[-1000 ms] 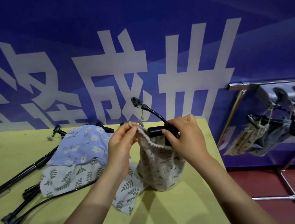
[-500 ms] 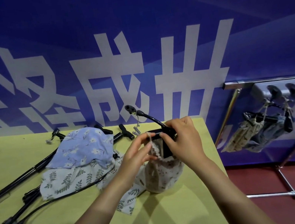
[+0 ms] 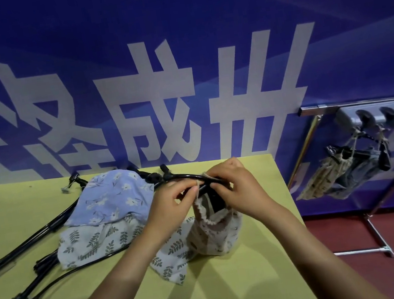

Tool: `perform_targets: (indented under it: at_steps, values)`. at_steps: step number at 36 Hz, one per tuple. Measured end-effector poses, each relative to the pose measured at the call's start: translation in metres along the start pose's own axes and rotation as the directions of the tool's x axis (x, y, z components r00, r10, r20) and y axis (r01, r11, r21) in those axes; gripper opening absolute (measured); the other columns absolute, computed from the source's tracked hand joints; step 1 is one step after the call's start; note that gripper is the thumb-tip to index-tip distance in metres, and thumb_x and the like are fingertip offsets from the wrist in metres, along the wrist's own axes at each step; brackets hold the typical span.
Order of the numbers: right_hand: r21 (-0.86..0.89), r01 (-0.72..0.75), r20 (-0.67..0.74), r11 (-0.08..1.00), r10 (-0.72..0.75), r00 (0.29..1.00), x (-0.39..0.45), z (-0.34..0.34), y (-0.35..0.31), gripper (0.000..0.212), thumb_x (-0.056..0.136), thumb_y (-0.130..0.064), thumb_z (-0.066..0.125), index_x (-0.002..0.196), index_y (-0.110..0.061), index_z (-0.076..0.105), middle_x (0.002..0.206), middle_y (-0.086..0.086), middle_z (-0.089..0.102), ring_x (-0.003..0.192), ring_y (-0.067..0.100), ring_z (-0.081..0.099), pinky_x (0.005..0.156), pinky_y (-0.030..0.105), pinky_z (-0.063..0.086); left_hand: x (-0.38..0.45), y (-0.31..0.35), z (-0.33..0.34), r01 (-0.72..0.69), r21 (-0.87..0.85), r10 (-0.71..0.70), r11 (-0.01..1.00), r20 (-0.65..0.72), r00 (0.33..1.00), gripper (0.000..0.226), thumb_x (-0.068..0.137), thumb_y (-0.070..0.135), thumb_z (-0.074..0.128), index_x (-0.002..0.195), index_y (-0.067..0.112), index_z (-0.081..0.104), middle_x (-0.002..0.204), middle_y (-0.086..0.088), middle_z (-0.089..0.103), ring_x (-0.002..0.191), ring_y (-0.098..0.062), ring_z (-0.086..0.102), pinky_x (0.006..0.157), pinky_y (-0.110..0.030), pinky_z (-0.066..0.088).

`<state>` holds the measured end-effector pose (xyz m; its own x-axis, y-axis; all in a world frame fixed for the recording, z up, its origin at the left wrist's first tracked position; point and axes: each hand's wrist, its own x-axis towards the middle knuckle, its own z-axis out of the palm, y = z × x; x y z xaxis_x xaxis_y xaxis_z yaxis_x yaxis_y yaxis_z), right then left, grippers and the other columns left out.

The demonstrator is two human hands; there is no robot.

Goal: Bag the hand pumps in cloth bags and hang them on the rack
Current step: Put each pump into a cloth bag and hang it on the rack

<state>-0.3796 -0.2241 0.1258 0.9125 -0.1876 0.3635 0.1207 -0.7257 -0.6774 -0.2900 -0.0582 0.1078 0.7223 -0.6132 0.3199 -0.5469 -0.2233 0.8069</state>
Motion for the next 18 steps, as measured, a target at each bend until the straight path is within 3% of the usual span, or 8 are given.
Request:
perform_targets:
  at_steps: [5,7,10,13,18]
  values:
    - [0.074,0.007,-0.067,0.997,-0.002,0.998,0.007,0.018,-0.010,0.033,0.089,-0.004,0.061,0.119,-0.016,0.067,0.109,-0.011,0.063,0.106,0.004,0.053,0.092,0.020,0.044,-0.004,-0.005,-0.009,-0.032,-0.167,0.024,0.985,-0.047,0.999,0.021,0.088,0.032,0.054,0.103,0.032,0.069,0.100,0.010,0.069,0.096,-0.005,0.063,0.076,-0.016,0.051]
    - [0.108,-0.006,-0.117,0.994,0.018,0.993,0.009,0.023,-0.015,0.035,0.088,-0.002,0.062,0.119,-0.017,0.067,0.106,-0.011,0.057,0.101,-0.002,0.053,0.087,0.015,0.045,-0.007,-0.007,-0.013,-0.059,-0.229,0.045,0.972,-0.067,0.997,0.021,0.091,0.024,0.054,0.107,0.030,0.067,0.106,0.006,0.069,0.101,-0.005,0.063,0.080,-0.013,0.050]
    - [0.088,-0.018,-0.196,0.996,0.035,0.980,0.012,0.030,-0.023,0.029,0.087,0.000,0.063,0.110,-0.015,0.069,0.097,-0.008,0.051,0.092,-0.001,0.052,0.080,0.010,0.042,-0.006,-0.006,-0.020,-0.051,-0.322,0.029,0.945,-0.075,0.997,0.031,0.092,0.012,0.051,0.115,0.028,0.064,0.109,0.005,0.069,0.105,-0.005,0.063,0.088,-0.015,0.049]
    - [0.042,-0.024,-0.198,0.999,0.032,0.980,0.018,0.036,-0.035,0.014,0.086,-0.003,0.065,0.094,-0.014,0.066,0.088,-0.008,0.052,0.080,0.005,0.052,0.071,0.013,0.041,0.000,-0.006,-0.030,-0.082,-0.309,0.058,0.948,-0.087,0.995,0.033,0.092,0.009,0.050,0.117,0.028,0.062,0.103,0.004,0.069,0.098,-0.004,0.063,0.084,-0.016,0.049]
    - [0.148,-0.096,-0.158,0.984,0.120,0.980,0.027,0.042,-0.052,0.007,0.086,-0.017,0.063,0.084,-0.023,0.068,0.081,-0.009,0.062,0.074,0.013,0.059,0.068,0.029,0.050,0.009,-0.016,-0.045,-0.029,-0.331,0.021,0.943,-0.028,0.999,0.030,0.093,0.022,0.051,0.116,0.036,0.062,0.100,0.006,0.065,0.095,-0.010,0.063,0.079,-0.027,0.051]
